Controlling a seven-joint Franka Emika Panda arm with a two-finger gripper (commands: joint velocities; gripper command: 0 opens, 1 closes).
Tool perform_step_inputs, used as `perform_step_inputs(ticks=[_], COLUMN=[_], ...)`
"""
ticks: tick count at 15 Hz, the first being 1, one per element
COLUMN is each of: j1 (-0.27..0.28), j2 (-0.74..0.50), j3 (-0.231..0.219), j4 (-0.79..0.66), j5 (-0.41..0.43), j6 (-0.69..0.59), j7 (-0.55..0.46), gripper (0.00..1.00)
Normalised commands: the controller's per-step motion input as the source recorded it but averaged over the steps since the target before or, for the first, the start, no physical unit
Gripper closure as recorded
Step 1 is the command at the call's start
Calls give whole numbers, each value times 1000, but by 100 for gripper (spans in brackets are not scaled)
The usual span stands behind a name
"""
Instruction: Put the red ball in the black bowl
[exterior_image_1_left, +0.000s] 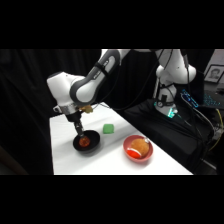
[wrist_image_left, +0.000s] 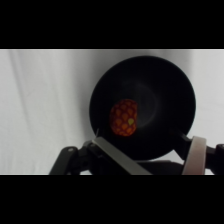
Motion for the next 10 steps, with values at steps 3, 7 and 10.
perform_step_inputs(ticks=[3,7,10], j1=[-66,-44,-15], j2=[-234,-258,-239], j3=[61,48,22], j4=[41,22,8], j5=[70,52,7], j6=[-313,-278,-205], j7=[-176,-162,-135], gripper=[0,0,0])
